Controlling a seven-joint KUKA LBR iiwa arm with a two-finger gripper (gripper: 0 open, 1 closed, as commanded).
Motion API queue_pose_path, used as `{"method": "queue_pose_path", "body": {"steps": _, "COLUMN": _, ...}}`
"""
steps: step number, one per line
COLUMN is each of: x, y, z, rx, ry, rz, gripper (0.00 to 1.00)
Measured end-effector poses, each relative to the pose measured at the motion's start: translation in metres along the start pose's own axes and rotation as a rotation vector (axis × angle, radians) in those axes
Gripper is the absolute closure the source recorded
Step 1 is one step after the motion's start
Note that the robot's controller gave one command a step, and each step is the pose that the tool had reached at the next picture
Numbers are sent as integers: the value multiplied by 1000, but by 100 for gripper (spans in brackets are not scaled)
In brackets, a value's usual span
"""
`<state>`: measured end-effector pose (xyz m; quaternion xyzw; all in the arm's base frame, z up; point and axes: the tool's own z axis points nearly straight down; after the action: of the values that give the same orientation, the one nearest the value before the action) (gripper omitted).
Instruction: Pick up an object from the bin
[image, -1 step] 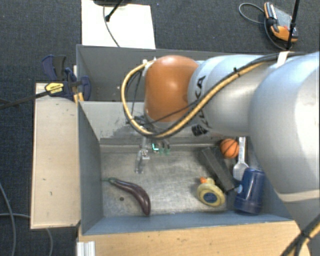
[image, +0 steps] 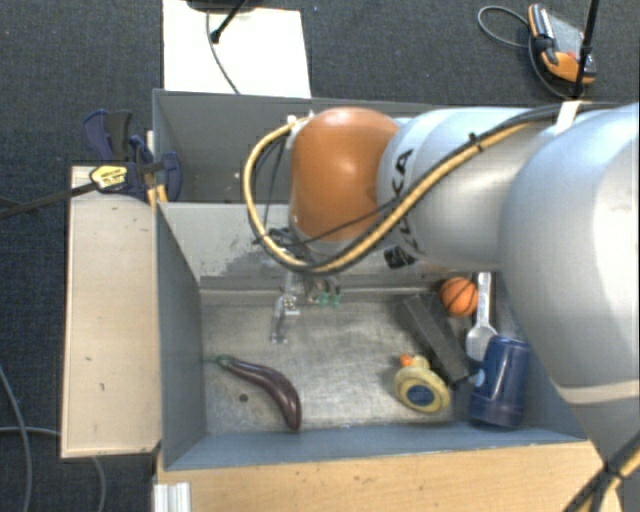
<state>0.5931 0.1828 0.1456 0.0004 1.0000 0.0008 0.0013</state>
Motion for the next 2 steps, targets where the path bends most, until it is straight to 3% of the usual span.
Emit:
{"method": "queue_pose_path", "body": {"steps": 1, "x": 24, "y": 10, "z": -6, "rx": 3, "ry": 1, "rz": -95, "gripper": 0}}
{"method": "queue_pose_path", "body": {"steps": 2, "x": 96, "y": 39, "z": 75, "rx": 0, "ry": 1, "rz": -153, "gripper": 100}}
